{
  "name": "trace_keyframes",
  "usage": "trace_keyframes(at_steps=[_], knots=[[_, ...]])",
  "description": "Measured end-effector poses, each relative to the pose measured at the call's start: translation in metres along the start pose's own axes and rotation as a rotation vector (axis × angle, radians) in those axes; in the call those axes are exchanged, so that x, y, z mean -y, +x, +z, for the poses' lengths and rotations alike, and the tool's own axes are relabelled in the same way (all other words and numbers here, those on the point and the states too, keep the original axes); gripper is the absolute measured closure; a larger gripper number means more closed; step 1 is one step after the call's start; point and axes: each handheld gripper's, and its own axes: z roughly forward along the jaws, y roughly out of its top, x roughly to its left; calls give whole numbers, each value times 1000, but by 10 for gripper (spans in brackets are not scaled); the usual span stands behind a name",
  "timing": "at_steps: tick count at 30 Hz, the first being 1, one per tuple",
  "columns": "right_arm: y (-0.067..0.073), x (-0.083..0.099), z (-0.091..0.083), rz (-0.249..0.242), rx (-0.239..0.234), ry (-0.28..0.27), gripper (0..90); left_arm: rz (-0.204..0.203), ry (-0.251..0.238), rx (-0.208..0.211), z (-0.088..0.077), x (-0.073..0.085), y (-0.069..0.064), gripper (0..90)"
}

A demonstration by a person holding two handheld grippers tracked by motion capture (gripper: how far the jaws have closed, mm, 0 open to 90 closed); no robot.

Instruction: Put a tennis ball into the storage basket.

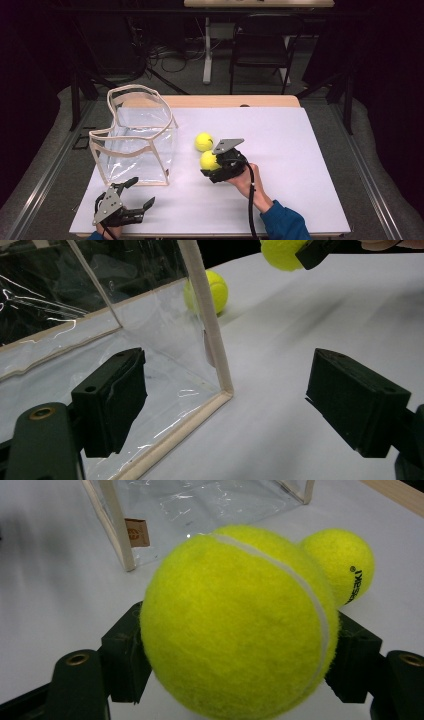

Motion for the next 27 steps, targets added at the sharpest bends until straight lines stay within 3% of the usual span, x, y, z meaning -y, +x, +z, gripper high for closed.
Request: trace_keyframes(at_steps=[27], knots=[[2, -13, -7, -2, -18, -50, 256, 0, 1, 1, 0, 0, 1, 159]])
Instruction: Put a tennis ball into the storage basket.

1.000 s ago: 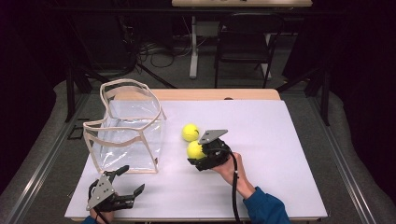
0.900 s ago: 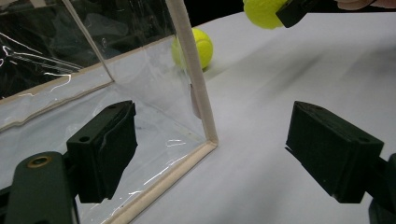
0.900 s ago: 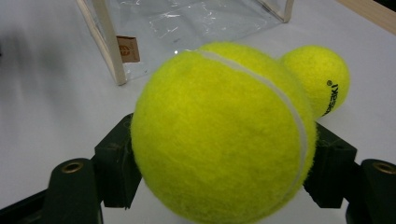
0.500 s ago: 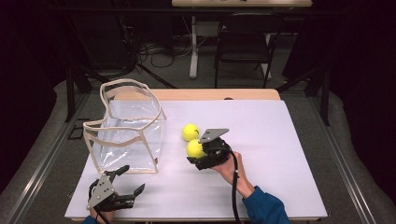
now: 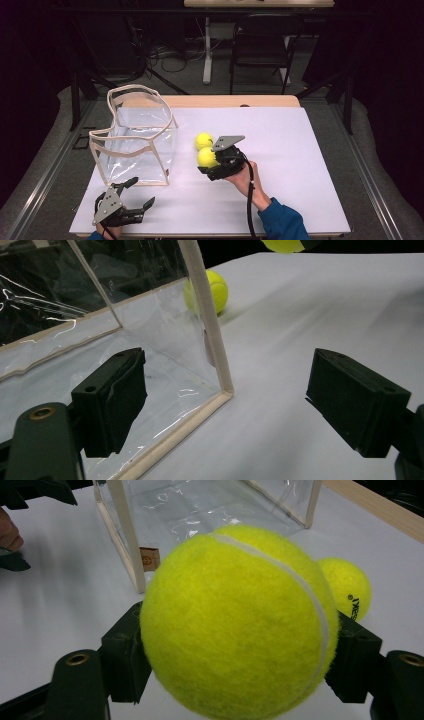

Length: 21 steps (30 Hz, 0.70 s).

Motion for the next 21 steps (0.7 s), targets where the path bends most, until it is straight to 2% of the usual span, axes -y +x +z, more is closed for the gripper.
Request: trace_keyframes(at_steps=[21], knots=[[-6, -12, -4, 0, -10, -12, 256, -1, -6, -2, -1, 0, 0, 159]])
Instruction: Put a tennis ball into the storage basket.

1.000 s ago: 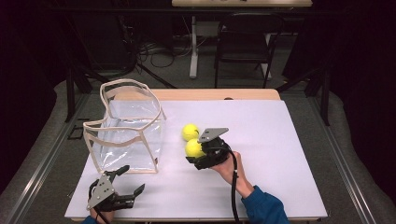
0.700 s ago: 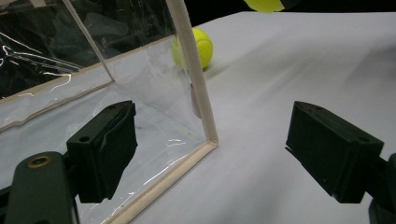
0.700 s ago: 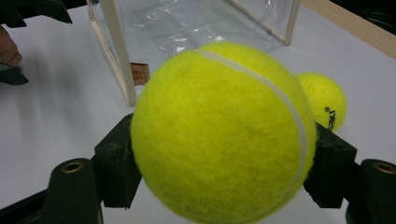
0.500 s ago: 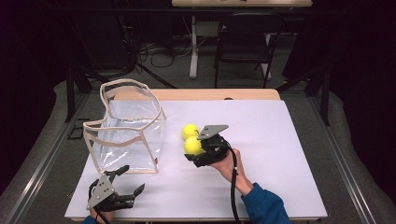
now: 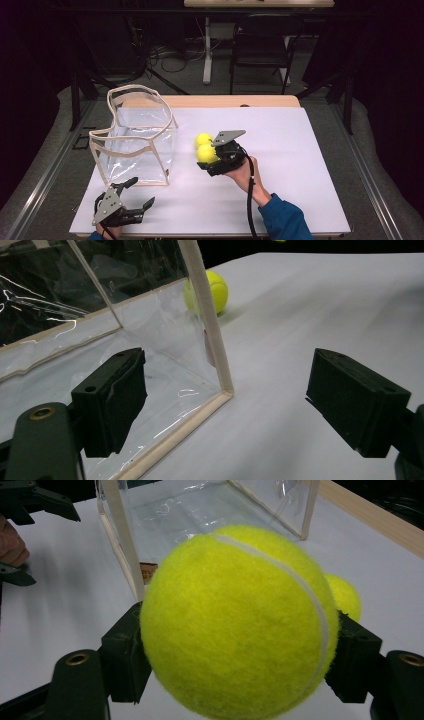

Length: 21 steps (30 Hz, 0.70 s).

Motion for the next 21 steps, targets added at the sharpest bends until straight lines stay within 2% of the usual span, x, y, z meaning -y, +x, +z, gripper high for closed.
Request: trace_keyframes(at_steps=[21], knots=[[-3, -14, -1, 11, -16, -19, 256, 3, -2, 7, 1, 0, 0, 159]])
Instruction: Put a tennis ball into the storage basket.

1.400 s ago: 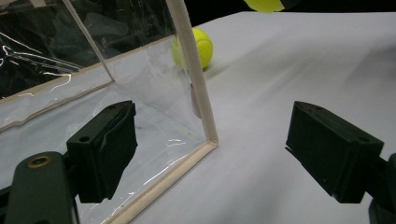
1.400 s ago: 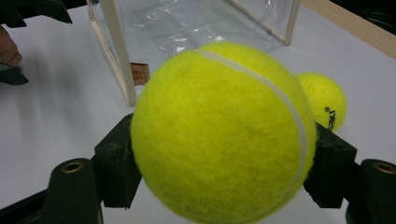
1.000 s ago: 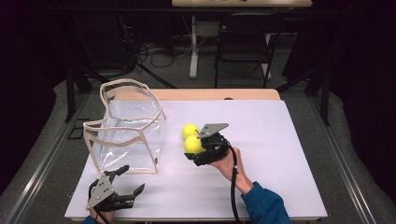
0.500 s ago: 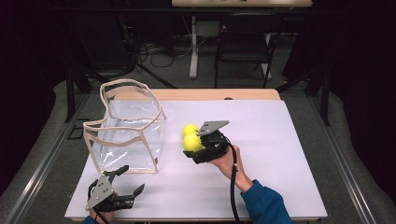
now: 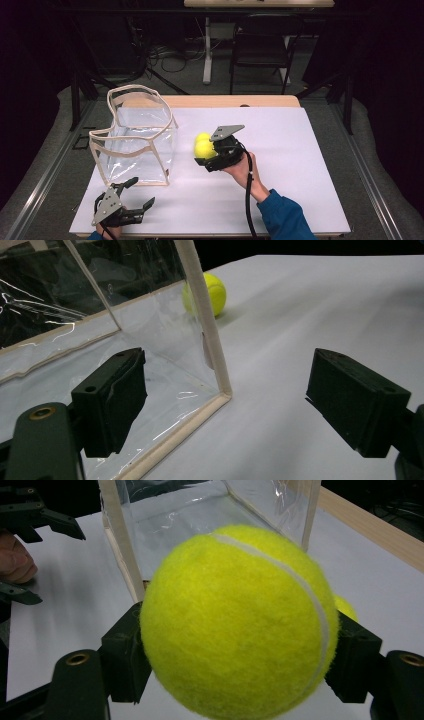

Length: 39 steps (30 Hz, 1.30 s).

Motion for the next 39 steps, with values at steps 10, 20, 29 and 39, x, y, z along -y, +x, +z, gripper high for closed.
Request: trace_keyframes(at_steps=[10, 20, 29, 39], knots=[[-3, -11, 0, 2, -8, -15, 256, 6, -3, 0, -1, 0, 0, 159], [-4, -21, 0, -7, -3, -26, 256, 10, -4, -2, -1, 0, 1, 159], [-9, -29, -4, -8, 3, -41, 257, 5, -2, -3, -1, 0, 0, 159], [-14, -40, -6, -5, 2, -49, 257, 7, -5, -1, 0, 0, 1, 159]])
